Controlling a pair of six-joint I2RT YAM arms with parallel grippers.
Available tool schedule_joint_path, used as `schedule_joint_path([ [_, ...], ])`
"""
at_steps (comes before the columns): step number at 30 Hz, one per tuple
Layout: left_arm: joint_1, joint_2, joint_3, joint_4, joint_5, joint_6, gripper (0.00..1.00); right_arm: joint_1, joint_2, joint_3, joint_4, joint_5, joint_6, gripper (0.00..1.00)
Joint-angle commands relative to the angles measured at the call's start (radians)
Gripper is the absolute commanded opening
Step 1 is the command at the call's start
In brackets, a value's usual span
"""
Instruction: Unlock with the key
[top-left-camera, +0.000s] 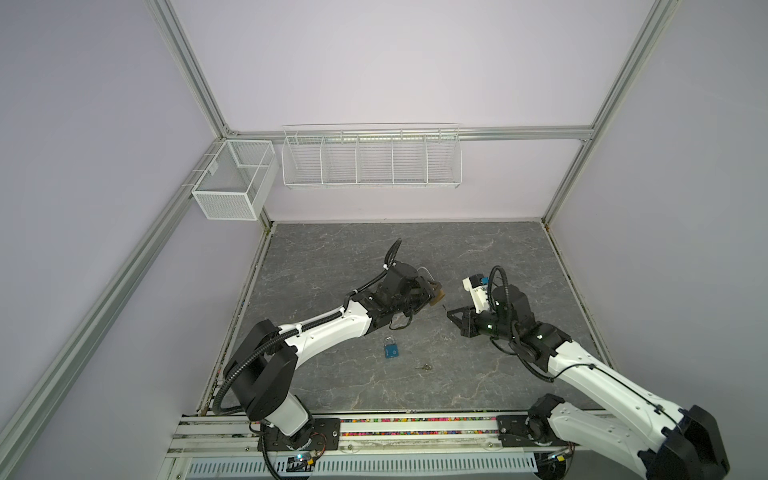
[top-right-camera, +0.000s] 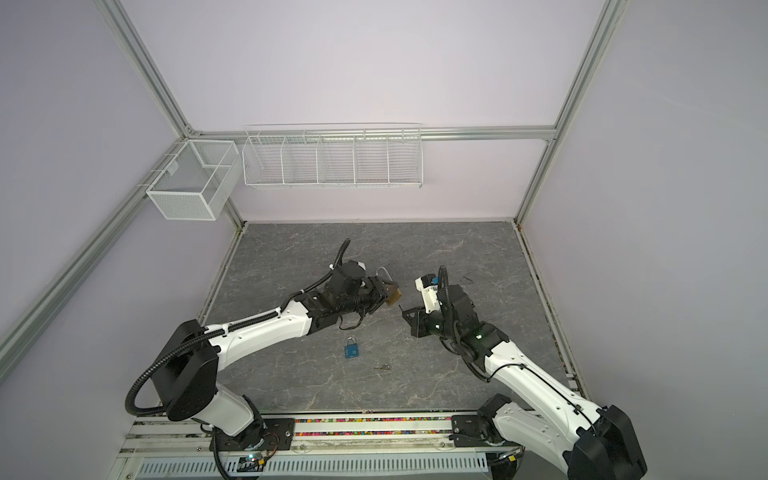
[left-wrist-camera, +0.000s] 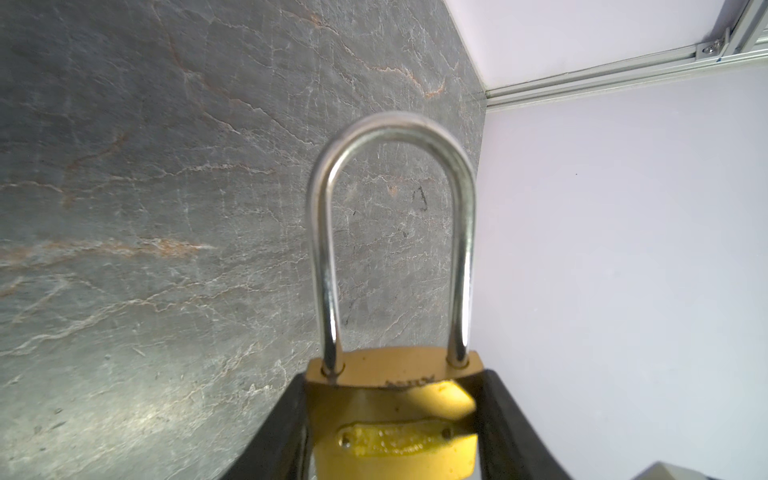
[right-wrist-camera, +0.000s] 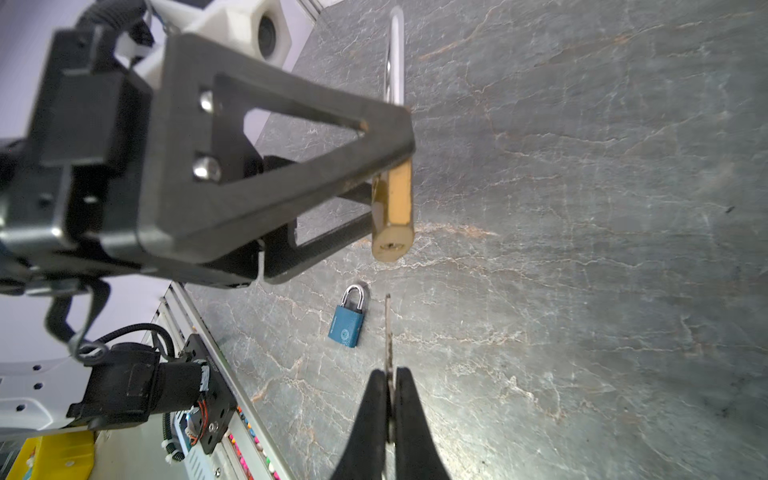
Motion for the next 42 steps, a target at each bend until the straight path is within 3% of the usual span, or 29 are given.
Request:
schedule_joint_path([
  [1,-0.009,-0.047,-0.002,0.077,-0.011,-0.010,0.03,0.006,0.025,0.028,-0.015,0.035,-0.018,0.07],
  [42,-0.021,-0.059,0.001,0.084,-0.046,0.009,0.02,0.022,0.075,0.067,0.038,0.006,0.019,0.07],
])
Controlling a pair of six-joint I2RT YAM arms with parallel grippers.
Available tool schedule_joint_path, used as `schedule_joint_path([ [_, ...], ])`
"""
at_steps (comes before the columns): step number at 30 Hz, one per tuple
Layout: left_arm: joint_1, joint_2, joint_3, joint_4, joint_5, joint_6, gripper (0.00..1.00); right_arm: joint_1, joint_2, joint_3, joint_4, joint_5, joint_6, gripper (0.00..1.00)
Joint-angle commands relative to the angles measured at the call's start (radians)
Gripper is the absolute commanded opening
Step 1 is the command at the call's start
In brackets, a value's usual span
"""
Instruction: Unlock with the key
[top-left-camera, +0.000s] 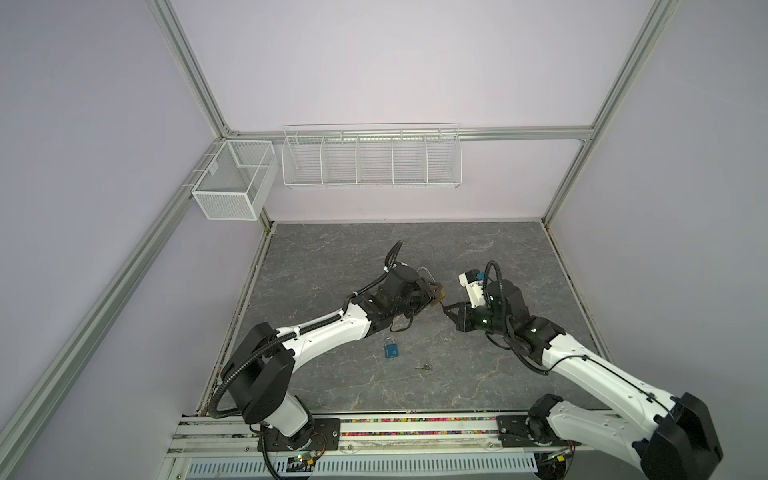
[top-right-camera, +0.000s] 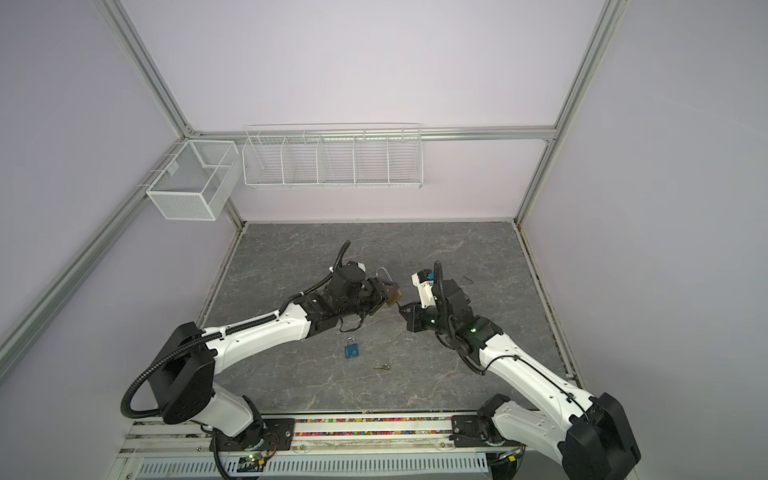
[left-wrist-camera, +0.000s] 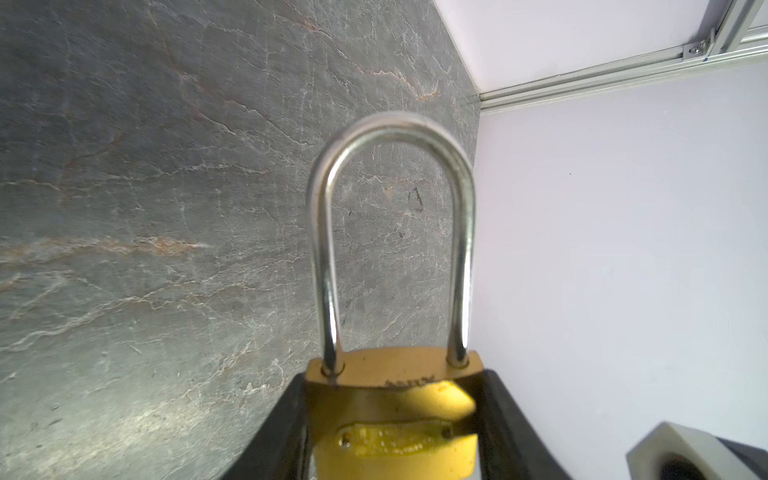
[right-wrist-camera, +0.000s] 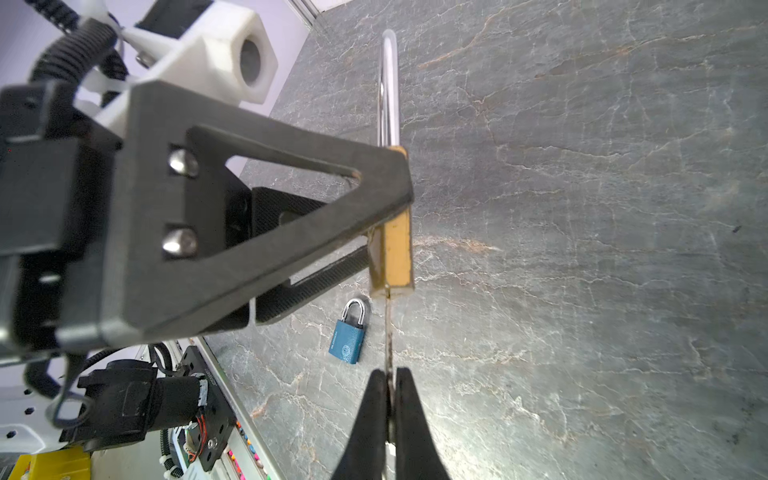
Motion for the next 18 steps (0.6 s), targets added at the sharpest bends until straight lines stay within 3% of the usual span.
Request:
schedule_joint_path([
  [1,-0.005,-0.042,0.011,0.070,-0.015,0.008,0.02,0.008,0.011,0.024,0.023,0.000,0.007,0.07],
  [18,-0.028,-0.032,0.003,0.090,-0.028,0.017,0.01,0.009,0.020,0.053,-0.004,0.052,0.034,0.07],
])
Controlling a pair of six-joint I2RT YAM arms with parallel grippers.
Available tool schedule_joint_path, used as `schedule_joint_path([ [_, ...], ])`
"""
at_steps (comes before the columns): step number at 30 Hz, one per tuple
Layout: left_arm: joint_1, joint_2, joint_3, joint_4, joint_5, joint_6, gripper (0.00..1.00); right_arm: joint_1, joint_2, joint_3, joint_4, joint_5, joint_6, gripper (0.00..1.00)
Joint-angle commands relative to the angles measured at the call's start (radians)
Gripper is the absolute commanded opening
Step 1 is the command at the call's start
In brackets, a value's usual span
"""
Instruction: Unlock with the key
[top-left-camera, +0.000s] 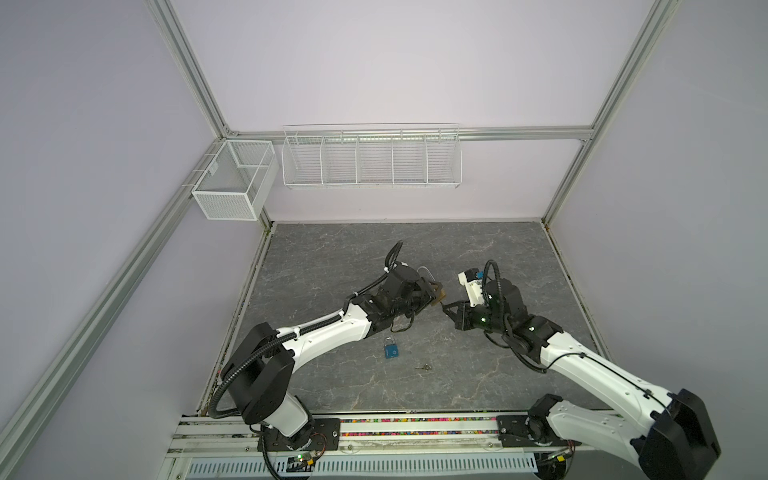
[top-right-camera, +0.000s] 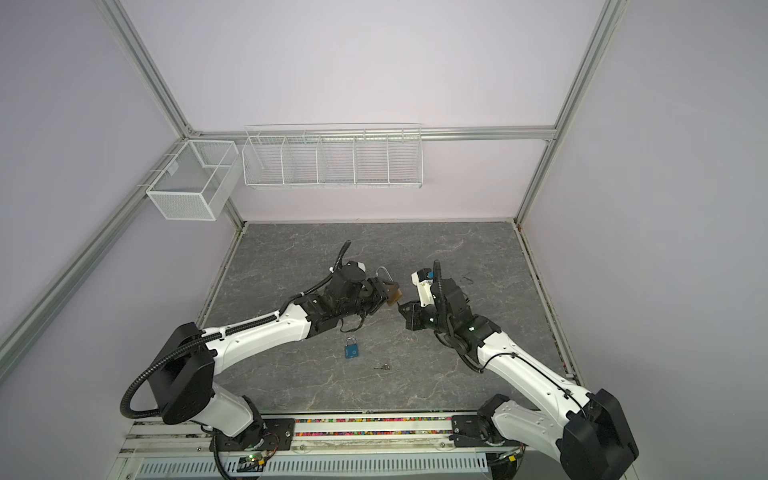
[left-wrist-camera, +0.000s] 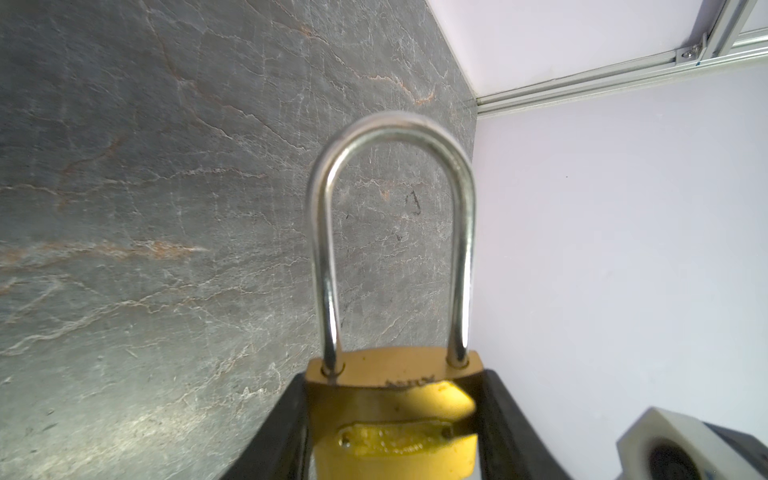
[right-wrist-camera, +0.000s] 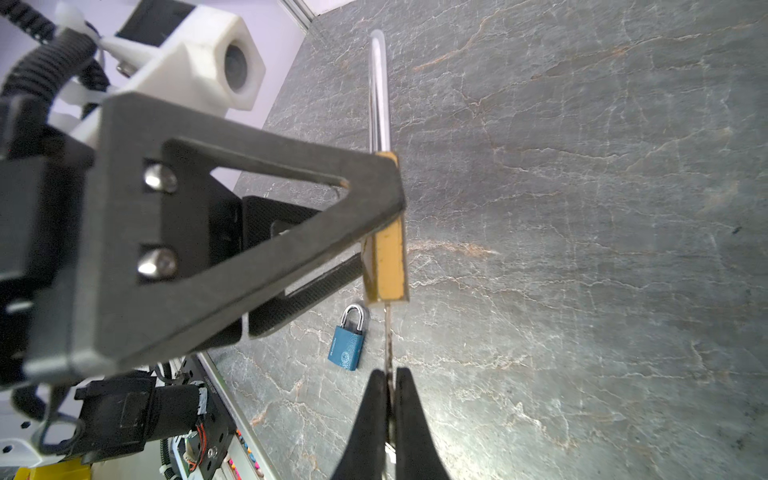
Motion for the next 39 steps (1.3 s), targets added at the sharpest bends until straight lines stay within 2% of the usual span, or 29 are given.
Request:
schedule_joint_path([
  [1,-0.020,-0.032,0.002,0.079,-0.017,0.019,0.01,0.006,0.000,0.046,-0.015,0.036,0.016,0.07],
  [10,-0.031,-0.042,-0.023,0.097,-0.035,0.017,0.00,0.007,-0.010,0.081,-0.041,0.073,0.012,0.07],
  [26,-0.073,-0.051,-0.010,0.086,-0.086,0.044,0.00,0.006,0.059,0.132,-0.040,0.090,0.021,0.07],
  [33,-0.078,-0.060,0.003,0.039,-0.107,0.067,0.00,0.006,0.045,0.151,-0.080,0.143,-0.010,0.07],
  [39,-0.079,-0.061,-0.013,0.077,-0.099,0.045,0.00,0.007,0.030,0.157,-0.103,0.171,-0.024,0.07],
])
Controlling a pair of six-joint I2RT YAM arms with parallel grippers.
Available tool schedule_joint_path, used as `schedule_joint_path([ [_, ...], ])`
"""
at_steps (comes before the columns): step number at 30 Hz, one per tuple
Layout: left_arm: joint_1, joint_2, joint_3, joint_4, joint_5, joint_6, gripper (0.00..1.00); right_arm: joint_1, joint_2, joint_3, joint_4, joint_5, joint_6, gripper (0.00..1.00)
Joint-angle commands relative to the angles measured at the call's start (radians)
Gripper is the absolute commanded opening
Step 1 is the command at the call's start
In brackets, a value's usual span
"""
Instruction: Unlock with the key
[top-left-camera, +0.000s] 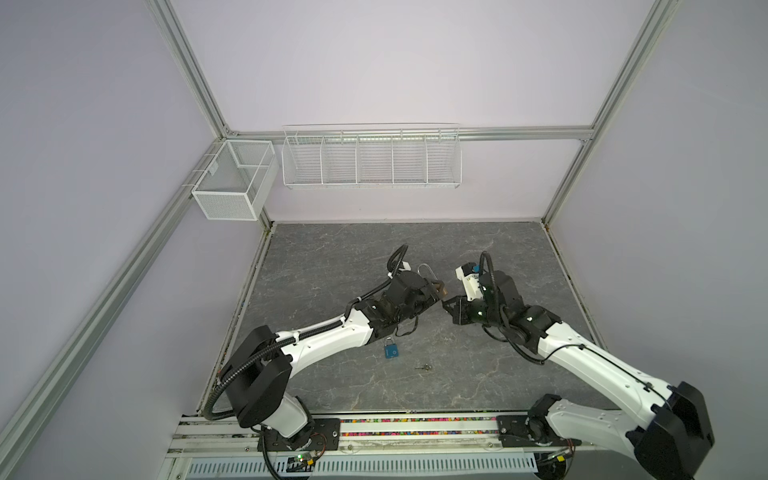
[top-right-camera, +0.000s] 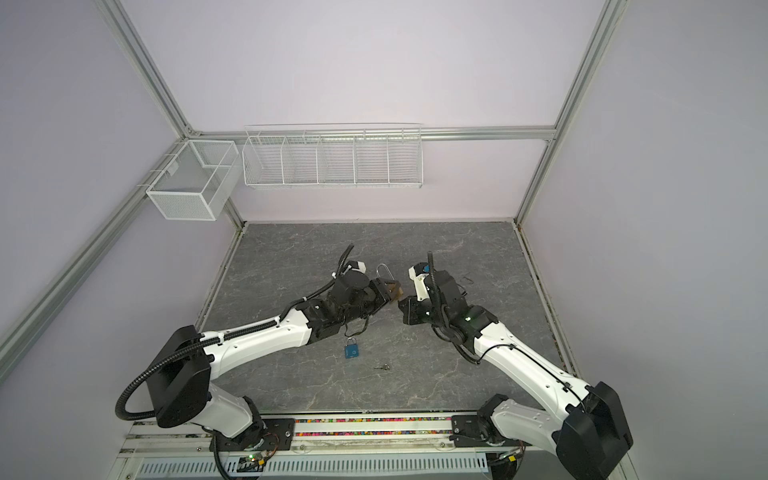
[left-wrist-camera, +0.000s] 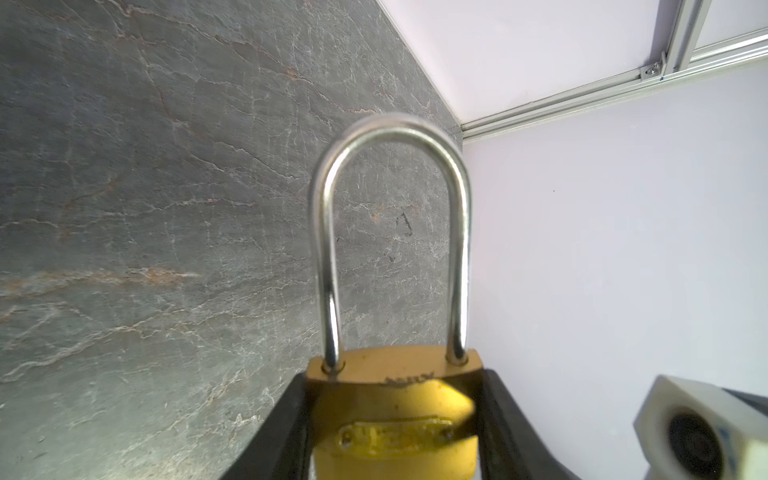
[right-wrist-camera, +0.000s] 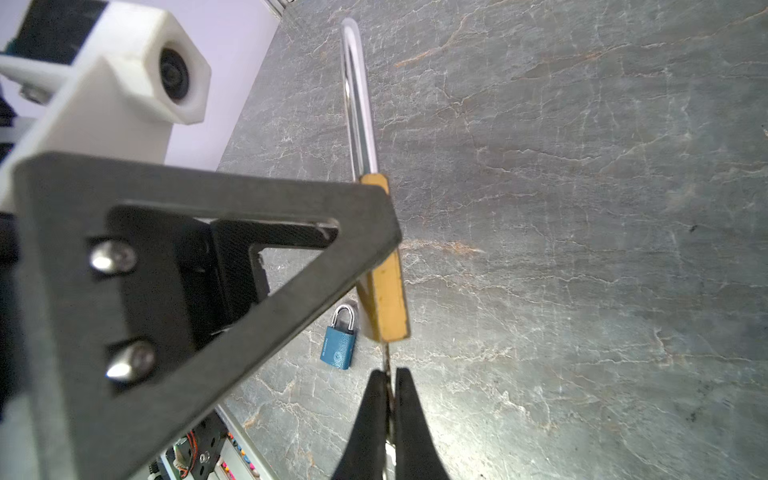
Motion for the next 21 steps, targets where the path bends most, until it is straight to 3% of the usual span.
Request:
schedule_joint_path([
  [1,-0.024,-0.038,0.002,0.051,0.043,0.000,0.00,-0.012,-0.020,0.034,0.045,0.100,-0.011,0.07],
  [6,-0.024,-0.027,-0.001,0.073,0.047,-0.023,0.00,-0.012,-0.037,0.026,0.052,0.096,-0.011,0.23],
  [11,-0.022,-0.033,-0.037,0.113,0.030,-0.050,0.00,-0.012,-0.056,0.014,0.041,0.101,-0.012,0.27],
  [15,-0.008,-0.028,-0.073,0.160,0.037,-0.087,0.00,-0.012,-0.077,-0.001,0.042,0.101,-0.011,0.48],
  [17,-0.001,-0.027,-0.082,0.177,0.039,-0.094,0.00,-0.013,-0.091,-0.007,0.032,0.105,-0.012,0.54],
  [21,0.015,-0.032,-0.085,0.198,0.051,-0.099,0.00,-0.012,-0.157,-0.063,0.054,0.099,-0.012,0.56],
])
